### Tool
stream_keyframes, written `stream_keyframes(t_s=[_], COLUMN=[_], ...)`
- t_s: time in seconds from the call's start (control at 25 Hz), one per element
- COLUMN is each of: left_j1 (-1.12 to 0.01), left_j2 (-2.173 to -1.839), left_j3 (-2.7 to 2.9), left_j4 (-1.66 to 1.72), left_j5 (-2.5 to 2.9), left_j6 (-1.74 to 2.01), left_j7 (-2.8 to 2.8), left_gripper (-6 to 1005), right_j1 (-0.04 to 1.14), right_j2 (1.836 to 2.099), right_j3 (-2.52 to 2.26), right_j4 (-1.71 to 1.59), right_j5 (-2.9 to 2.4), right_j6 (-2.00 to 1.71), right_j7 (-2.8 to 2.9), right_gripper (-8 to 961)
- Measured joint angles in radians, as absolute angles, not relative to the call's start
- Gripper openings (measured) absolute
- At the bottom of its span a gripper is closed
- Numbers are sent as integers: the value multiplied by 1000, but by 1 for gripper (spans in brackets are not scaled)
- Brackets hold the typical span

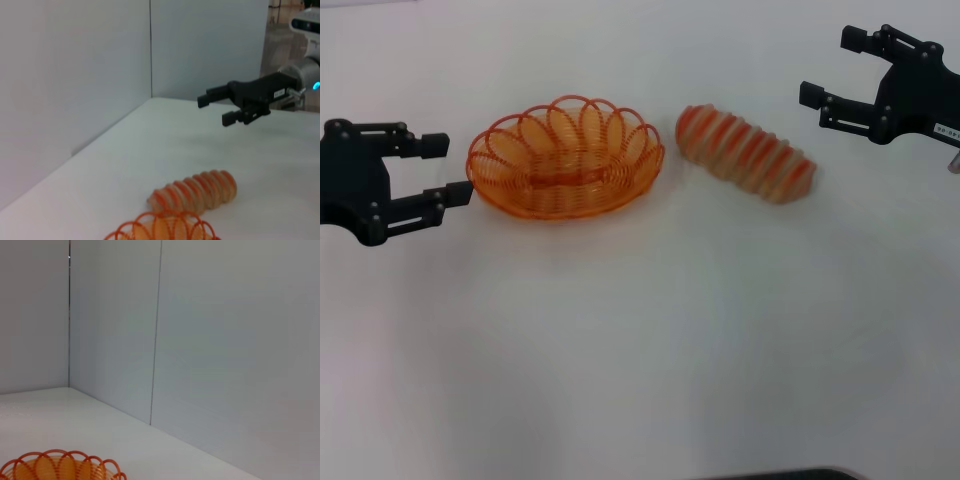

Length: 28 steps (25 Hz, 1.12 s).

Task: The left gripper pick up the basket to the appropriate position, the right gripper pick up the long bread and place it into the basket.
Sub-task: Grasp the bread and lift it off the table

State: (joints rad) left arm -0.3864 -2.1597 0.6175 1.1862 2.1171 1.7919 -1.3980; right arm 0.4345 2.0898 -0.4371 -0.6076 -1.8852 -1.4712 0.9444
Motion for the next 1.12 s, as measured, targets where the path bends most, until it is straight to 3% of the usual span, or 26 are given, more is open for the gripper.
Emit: stream_keyframes(t_s=[0.8,1.12], left_j1=[-367,-367], left_j2=[-2149,-2153], left_j3=[545,542], left_j4=[1172,1172], left_j5=[2148,2149], left_j6=[1768,1763], left_j7=[-1387,-1391], left_gripper=[535,587], right_j1=[427,431], right_j2=[2088,2088], right_j3=[-443,-447], right_j4=[-608,-608], right_j5=[-1885,-1888], right_j6=[-1477,-1475], right_j7=[945,945], right_gripper=[880,880])
